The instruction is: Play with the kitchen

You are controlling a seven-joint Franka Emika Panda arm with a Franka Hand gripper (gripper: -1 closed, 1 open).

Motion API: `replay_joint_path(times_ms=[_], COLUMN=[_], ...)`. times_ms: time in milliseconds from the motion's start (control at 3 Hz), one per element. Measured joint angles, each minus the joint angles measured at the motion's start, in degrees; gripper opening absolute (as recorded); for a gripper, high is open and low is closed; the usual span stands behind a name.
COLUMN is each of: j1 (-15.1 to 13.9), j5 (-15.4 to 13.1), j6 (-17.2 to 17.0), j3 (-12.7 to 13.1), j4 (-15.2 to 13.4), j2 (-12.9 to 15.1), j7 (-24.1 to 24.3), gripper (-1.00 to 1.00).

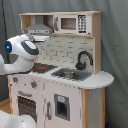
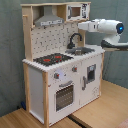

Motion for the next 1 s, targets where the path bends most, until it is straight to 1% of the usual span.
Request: replay_joint_path(times_ms=[333,667,1000], j1=[-3.72,-7.2,-11.09], j5=[-0.02,-0.04,-0.05], j6=[1.33,1.33,1.33], j3=[0.64,2.56,5.98], j4=[2.69,6.62,10.21], j2=[3.91,7.03,8.96], j7=[-0.28,-0.63,-0.79], gripper=[1.0,1.0,1.0])
